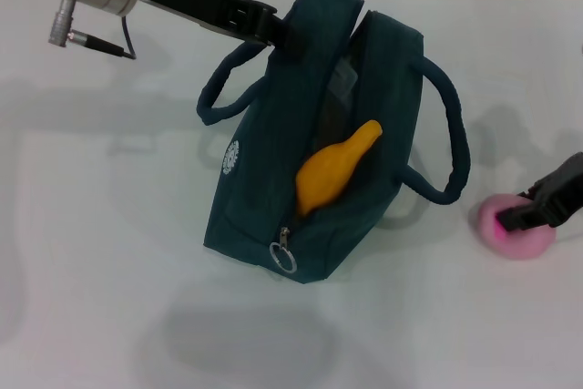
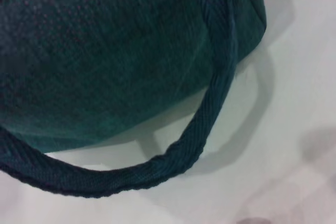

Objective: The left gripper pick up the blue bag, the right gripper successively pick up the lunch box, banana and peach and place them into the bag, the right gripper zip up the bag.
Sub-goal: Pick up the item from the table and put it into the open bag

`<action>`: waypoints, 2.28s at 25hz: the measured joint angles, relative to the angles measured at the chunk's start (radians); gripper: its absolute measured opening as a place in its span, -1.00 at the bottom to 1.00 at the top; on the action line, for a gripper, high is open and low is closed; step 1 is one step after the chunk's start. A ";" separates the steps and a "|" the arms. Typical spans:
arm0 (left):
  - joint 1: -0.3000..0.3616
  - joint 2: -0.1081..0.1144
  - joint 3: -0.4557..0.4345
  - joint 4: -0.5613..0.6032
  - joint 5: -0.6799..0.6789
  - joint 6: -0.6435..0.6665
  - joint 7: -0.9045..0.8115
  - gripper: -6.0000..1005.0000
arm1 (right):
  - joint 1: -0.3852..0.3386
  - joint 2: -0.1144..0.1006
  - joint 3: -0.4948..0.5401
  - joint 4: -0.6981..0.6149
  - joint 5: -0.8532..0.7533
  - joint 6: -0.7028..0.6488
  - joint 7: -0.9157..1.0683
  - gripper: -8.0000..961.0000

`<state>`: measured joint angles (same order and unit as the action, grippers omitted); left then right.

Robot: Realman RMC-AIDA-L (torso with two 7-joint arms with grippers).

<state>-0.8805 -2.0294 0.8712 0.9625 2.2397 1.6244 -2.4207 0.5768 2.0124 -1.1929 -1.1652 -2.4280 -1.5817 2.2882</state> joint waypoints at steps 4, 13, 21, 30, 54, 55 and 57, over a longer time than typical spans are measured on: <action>0.000 0.000 0.000 0.000 0.000 0.000 0.000 -0.86 | -0.004 0.000 0.038 0.001 0.008 -0.025 -0.005 -0.43; 0.000 -0.002 0.004 0.001 0.000 0.001 0.000 -0.86 | -0.024 -0.005 0.259 0.010 0.089 -0.141 -0.106 -0.56; 0.000 -0.004 0.005 0.001 0.000 0.003 -0.004 -0.86 | -0.067 -0.026 0.393 0.012 0.205 -0.187 -0.169 -0.70; -0.007 -0.008 0.005 0.001 -0.006 0.003 -0.008 -0.86 | -0.130 -0.050 0.572 0.057 0.642 -0.248 -0.317 -0.79; -0.001 -0.013 0.034 0.100 -0.023 0.026 -0.058 -0.85 | 0.101 0.009 0.190 0.433 0.790 -0.011 -0.775 -0.91; -0.001 -0.013 0.034 0.100 -0.023 0.026 -0.058 -0.85 | 0.104 0.009 0.174 0.437 0.790 0.000 -0.776 -0.91; 0.000 -0.013 0.034 0.099 -0.023 0.026 -0.057 -0.85 | 0.107 0.007 0.140 0.439 0.791 0.021 -0.769 -0.91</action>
<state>-0.8806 -2.0421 0.9050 1.0617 2.2165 1.6506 -2.4779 0.6833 2.0190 -1.0528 -0.7260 -1.6371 -1.5604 1.5188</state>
